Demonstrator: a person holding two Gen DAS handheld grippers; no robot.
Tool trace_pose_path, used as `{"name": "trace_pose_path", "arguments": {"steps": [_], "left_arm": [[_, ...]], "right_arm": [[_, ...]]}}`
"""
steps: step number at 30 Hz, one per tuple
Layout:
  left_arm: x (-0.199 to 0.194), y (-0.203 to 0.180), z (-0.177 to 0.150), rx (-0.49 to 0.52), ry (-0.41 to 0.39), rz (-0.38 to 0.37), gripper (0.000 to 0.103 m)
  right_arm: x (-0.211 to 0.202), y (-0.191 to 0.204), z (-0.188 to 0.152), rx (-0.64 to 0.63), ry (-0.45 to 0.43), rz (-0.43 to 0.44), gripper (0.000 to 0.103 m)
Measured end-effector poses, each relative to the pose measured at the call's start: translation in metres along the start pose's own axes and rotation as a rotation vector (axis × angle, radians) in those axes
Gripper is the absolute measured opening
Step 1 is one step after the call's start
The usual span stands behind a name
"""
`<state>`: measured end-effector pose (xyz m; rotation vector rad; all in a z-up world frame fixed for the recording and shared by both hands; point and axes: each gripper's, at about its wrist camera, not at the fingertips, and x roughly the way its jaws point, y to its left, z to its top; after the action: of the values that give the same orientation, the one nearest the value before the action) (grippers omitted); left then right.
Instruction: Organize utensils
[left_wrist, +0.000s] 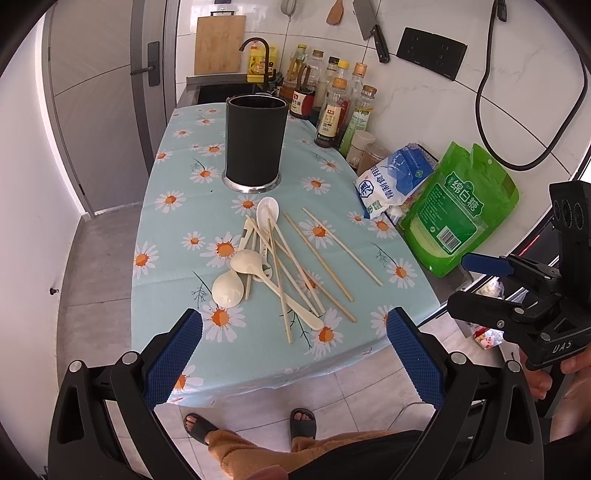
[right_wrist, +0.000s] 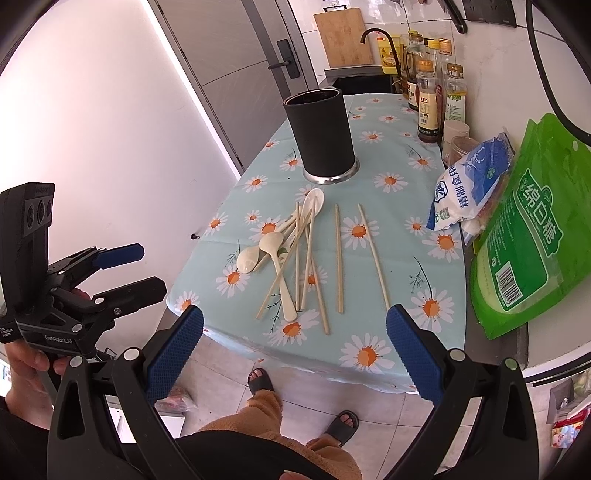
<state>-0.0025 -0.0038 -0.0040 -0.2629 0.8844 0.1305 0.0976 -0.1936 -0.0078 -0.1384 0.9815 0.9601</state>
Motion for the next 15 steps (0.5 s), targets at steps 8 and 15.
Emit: {"name": "trace_pose_path", "arguments": {"steps": [8,15], "left_arm": [[0.0016,-0.0005,0.0012,0.003,0.009,-0.002,0.097],[0.0035,-0.0003,0.0037,0.007,0.010,-0.011,0.097]], "right_arm": [[0.0020,-0.0051,0.0006,0.018,0.010,-0.004,0.099],[0.0040,-0.0070,0.0017,0.031,0.014,-0.014,0.099]]}}
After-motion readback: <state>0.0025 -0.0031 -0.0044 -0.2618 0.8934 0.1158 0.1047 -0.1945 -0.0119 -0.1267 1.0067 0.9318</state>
